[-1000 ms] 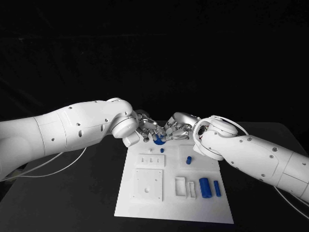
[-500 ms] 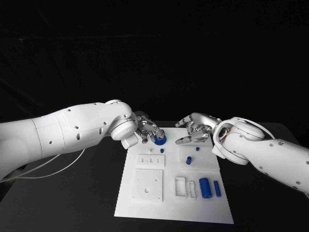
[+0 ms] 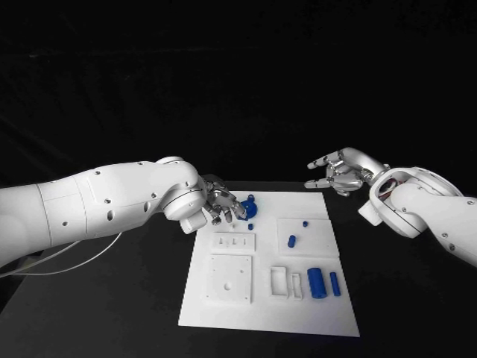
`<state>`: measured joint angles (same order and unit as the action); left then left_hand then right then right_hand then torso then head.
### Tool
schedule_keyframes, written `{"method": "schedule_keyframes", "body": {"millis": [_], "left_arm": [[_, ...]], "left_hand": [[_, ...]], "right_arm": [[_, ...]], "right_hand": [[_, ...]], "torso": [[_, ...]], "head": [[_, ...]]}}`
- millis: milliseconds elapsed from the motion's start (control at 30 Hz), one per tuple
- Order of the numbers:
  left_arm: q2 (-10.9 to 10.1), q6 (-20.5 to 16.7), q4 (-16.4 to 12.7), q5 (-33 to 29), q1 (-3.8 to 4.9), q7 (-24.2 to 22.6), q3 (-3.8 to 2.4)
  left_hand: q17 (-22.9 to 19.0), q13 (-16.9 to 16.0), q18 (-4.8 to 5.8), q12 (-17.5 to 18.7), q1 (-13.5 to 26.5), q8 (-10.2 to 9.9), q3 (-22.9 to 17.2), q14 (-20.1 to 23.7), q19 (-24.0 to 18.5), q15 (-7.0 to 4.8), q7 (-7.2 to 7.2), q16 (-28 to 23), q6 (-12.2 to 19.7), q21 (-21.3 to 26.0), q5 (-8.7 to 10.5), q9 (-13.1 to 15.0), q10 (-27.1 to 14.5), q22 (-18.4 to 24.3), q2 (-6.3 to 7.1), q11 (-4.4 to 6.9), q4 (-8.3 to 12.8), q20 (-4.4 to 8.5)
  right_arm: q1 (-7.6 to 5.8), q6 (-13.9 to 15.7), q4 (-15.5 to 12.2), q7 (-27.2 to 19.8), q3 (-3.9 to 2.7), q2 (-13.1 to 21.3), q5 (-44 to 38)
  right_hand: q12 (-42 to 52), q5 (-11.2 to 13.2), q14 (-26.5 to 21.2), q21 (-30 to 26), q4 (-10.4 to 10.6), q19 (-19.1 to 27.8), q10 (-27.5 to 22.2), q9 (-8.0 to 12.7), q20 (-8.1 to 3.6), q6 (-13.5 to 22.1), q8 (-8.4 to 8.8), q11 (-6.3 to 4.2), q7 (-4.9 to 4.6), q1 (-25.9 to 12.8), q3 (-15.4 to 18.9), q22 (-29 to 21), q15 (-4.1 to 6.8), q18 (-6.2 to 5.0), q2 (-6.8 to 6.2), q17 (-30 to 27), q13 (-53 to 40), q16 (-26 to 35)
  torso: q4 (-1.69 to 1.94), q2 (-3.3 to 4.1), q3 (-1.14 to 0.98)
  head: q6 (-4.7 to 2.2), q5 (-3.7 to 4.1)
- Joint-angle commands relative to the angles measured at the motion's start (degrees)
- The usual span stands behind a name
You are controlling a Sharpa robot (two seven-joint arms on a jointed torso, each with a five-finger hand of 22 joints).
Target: Assemble the parts on the task board
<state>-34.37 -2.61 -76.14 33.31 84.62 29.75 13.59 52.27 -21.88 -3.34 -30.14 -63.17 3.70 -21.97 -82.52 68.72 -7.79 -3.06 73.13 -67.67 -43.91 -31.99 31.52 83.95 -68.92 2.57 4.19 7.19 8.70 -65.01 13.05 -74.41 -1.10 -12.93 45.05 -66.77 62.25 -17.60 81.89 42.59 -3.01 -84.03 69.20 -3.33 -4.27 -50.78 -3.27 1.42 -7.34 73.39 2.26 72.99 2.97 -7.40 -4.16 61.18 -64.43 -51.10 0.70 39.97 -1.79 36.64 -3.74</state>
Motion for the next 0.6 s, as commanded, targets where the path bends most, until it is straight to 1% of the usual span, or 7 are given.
{"method": "schedule_keyframes", "body": {"millis": [33,167,267,300,367,400,600], "left_arm": [[-0.1,-1.0,-0.6,1.1,-0.42,0.8,0.07],[-0.2,-1.4,-0.9,1.4,-1.25,0.9,0.15],[-0.2,-1.5,-0.9,1.7,-1.69,0.9,0.16],[-0.2,-1.4,-0.9,1.8,-1.82,0.9,0.16],[-0.1,-1.4,-0.9,2.1,-2.06,0.9,0.17],[-0.1,-1.4,-0.9,2.2,-2.20,1.0,0.17],[0.2,-1.5,-0.6,3.4,-2.92,1.1,0.17]], "left_hand": [[0.2,0.0,0.87,-0.6,0.0,0.2,-0.6,-0.3,0.4,0.00,4.48,0.3,-6.2,0.4,0.41,21.5,2.9,-0.2,-0.74,0.36,0.7,-0.06],[0.7,0.3,0.85,-1.6,-0.2,0.2,-0.1,-0.4,0.7,0.04,4.80,1.2,-7.2,0.9,1.19,22.8,2.9,-0.9,-0.94,0.49,0.0,-0.19],[1.0,0.5,0.85,-2.3,-0.2,0.4,0.2,-0.4,0.9,0.04,5.11,1.6,-7.9,1.3,1.43,24.6,2.9,-1.6,-1.02,0.64,-0.4,-0.23],[1.2,0.5,0.77,-2.7,-0.2,0.3,0.3,-0.4,1.0,0.05,5.22,2.0,-8.1,1.4,1.59,25.7,2.8,-1.9,-1.10,0.73,-0.6,-0.25],[1.3,0.6,0.79,-2.9,-0.2,0.2,0.4,-0.4,1.1,0.05,5.30,2.2,-8.4,1.7,1.92,26.7,2.9,-2.4,-1.20,0.73,-0.8,-0.33],[1.5,0.6,0.78,-3.1,-0.2,0.3,0.5,-0.4,1.1,0.04,5.44,2.4,-8.7,1.8,2.23,27.4,2.9,-2.6,-1.31,0.81,-0.9,-0.36],[2.3,0.9,0.67,-4.0,-0.2,0.2,0.9,-0.5,1.5,0.14,5.72,3.2,-9.5,2.4,3.71,30.2,2.9,-3.6,-1.95,0.88,-1.4,-0.61]], "right_arm": [[-0.02,3.3,0.6,-3.3,-0.21,-0.2,5.1],[-0.05,3.7,1.2,-3.5,-0.47,-0.5,5.6],[-0.06,3.8,1.4,-3.4,-0.53,-0.6,5.8],[-0.06,3.8,1.4,-3.4,-0.54,-0.7,5.8],[-0.06,3.8,1.5,-3.4,-0.56,-0.7,5.8],[-0.06,3.8,1.5,-3.4,-0.57,-0.8,5.8],[-0.06,3.9,1.7,-3.4,-0.60,-1.0,5.8]], "right_hand": [[-0.6,-0.3,0.2,-0.5,-0.4,-3.0,-0.2,-0.1,0.00,-0.4,-0.08,-0.27,0.04,-0.1,0.0,-0.1,0.25,-0.31,0.73,0.0,0.3,0.5],[-1.3,-0.5,0.2,-1.0,-0.6,-3.0,-0.5,-0.1,-0.01,-0.4,-0.08,-0.30,0.06,-0.2,0.1,-0.3,0.27,-0.34,0.82,-0.3,1.1,1.0],[-1.6,-0.6,0.3,-1.3,-0.7,-3.0,-0.5,-0.1,-0.05,-0.5,-0.08,-0.34,0.07,-0.3,0.0,-0.4,0.30,-0.32,0.86,-0.4,1.7,1.3],[-1.8,-0.7,0.2,-1.4,-0.7,-3.0,-0.6,-0.1,-0.05,-0.5,-0.09,-0.34,0.07,-0.3,0.0,-0.5,0.30,-0.32,0.85,-0.4,1.8,1.4],[-1.8,-0.8,0.2,-1.5,-0.7,-3.0,-0.6,-0.1,-0.05,-0.6,-0.11,-0.34,0.08,-0.3,0.0,-0.5,0.30,-0.32,0.84,-0.5,1.9,1.5],[-1.8,-0.8,0.2,-1.5,-0.7,-3.0,-0.6,-0.1,-0.05,-0.6,-0.11,-0.34,0.08,-0.3,0.0,-0.5,0.30,-0.32,0.84,-0.5,1.9,1.5],[-1.9,-1.5,0.3,-1.6,-0.9,-3.0,-0.7,-0.1,-0.09,-1.0,-0.11,-0.39,0.11,-0.3,-0.1,-0.6,0.34,-0.31,0.91,-0.5,2.2,1.6]], "torso": [[0.03,-0.02,-0.08],[0.04,0.01,0.01],[0.07,0.04,0.03],[0.10,0.06,0.05],[0.07,0.06,0.03],[0.08,0.06,0.01],[0.02,0.05,0.00]], "head": [[0.40,0.09],[0.78,0.18],[1.05,0.20],[1.18,0.18],[1.25,0.19],[1.48,0.28],[2.03,0.25]]}}
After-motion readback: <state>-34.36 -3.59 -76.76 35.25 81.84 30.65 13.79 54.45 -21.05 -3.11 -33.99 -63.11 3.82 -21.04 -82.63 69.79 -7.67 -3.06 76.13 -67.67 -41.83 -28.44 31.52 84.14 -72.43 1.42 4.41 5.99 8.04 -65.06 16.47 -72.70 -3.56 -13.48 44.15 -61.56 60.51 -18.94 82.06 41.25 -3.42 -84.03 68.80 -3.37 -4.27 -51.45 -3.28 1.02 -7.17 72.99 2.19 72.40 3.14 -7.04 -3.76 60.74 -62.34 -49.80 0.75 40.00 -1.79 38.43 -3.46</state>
